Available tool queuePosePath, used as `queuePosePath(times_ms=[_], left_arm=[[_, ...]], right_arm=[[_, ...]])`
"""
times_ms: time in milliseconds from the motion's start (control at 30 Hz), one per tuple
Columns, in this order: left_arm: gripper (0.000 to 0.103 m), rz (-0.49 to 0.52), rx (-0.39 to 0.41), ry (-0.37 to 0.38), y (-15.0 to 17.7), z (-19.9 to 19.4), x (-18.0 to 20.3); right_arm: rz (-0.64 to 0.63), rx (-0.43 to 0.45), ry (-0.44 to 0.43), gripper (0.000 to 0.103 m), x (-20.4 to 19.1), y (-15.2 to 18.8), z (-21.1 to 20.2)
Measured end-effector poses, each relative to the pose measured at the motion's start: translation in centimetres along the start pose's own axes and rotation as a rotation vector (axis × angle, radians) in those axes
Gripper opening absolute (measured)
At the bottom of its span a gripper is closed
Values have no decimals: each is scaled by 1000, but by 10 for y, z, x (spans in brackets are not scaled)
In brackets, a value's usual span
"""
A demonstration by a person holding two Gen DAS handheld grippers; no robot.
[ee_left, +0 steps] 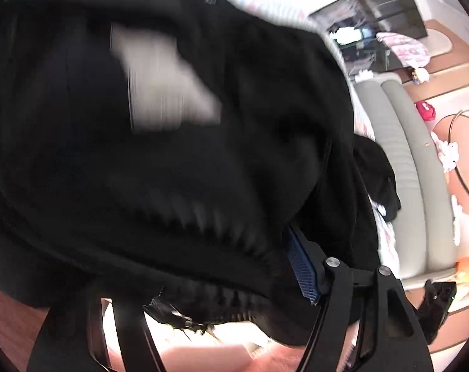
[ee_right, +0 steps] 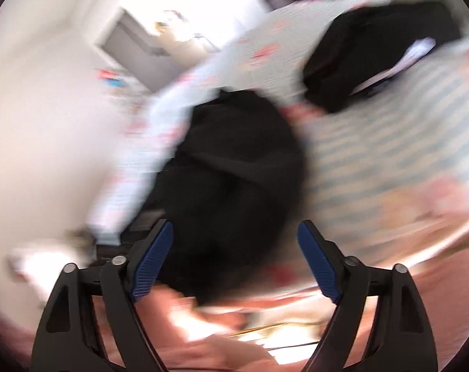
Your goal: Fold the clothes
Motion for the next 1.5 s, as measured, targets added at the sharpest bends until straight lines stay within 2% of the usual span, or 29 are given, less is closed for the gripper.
queuePosePath(times_ms=[33,100,167,300,400,433,467,567,667,733,833,900,933,967,1000,1033,1067,1100,1167,1200,1267,1300,1367,1400,1500], left_arm=[[70,-13,-18,-10,13,7,-3],[70,12,1,-105,36,12,-6],[70,50,33,-186,44,9,-6],[70,151,106,-282,30,-10,6],[71,166,169,-233,8,-28,20],[78,159,153,-206,4,-26,20],[83,144,109,-168,4,-20,17],[83,19,-25,-83,15,7,1],[83,-11,-29,-44,32,12,-6],[83,18,-26,-23,33,10,2],[82,44,0,54,26,3,19],[82,89,74,111,12,-12,36],[82,109,102,119,6,-16,41],[83,121,119,121,-1,-18,43],[83,103,98,107,-6,-10,38],[83,88,79,96,-9,-2,33],[83,85,65,96,-6,3,31],[83,81,50,95,-3,9,30],[83,73,21,95,3,20,27],[82,79,8,92,7,25,27],[67,149,15,86,4,21,44],[62,181,29,89,0,18,55],[41,244,56,95,-10,11,76],[37,274,77,101,-15,5,87],[26,341,232,152,-40,-42,125]], right_arm=[[3,-6,-24,88,-3,2,0],[-56,-23,104,88,4,5,19],[-73,-60,176,88,12,3,44],[-76,-163,134,88,12,0,98],[-147,-272,114,91,4,9,138],[-163,-297,121,91,3,11,149],[-156,-289,111,92,4,9,149],[-132,-266,79,93,5,3,150],[-109,-244,47,81,7,-3,151],[-94,-228,26,59,8,-7,151],[-70,-205,-5,48,10,-14,152],[-55,-190,-26,49,11,-18,152],[-48,-184,-32,57,12,-20,153],[-51,-187,0,66,18,-21,160],[-48,-213,46,80,26,-20,172],[-44,-249,64,79,30,-14,184],[-40,-285,82,77,35,-8,197],[-38,-314,98,67,38,-2,207],[-84,-268,100,55,28,-3,199],[-89,-245,80,45,21,-7,189],[-95,-199,41,39,9,-17,168],[-97,-174,16,29,3,-24,157],[-117,-90,-96,26,-19,-42,120],[-126,-49,-141,26,-29,-51,102],[-83,32,-328,26,-51,-68,51]])
Point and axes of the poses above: each gripper's, at about its wrist camera, not at the fingertips, and z roughly the way its jaws point, x to its right, y to its underside, the point moved 9 cm from there along z, roughly the way its jaws point, and after that the axes turned 15 degrees about y, right-handed, at the moved point
